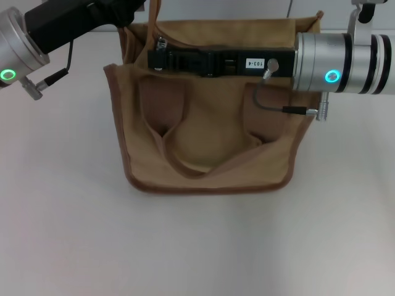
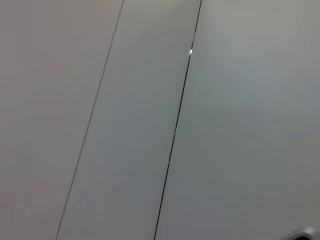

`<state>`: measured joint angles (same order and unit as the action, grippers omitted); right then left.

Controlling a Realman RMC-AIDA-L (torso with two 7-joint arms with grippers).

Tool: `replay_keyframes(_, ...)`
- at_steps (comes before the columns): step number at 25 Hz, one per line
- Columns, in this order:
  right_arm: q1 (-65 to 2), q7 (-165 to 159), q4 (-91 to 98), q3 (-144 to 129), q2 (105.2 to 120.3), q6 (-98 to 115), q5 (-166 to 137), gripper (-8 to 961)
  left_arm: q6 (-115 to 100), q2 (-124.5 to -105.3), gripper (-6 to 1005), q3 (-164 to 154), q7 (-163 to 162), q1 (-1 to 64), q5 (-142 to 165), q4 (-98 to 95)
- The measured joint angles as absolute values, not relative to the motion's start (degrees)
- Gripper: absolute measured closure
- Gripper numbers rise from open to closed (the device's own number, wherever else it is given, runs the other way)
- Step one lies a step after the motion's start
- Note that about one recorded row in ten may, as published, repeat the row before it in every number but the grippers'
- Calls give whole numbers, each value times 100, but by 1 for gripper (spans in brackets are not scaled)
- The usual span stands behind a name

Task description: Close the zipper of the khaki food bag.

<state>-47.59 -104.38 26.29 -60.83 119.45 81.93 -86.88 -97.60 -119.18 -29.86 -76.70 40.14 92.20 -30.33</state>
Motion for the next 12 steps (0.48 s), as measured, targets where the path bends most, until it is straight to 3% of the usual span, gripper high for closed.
replay_keyframes(12, -4598, -10481, 2680, -6059, 11948, 8215, -8660, 705, -9714, -11918, 984, -3003, -7656, 4018, 9193, -2961)
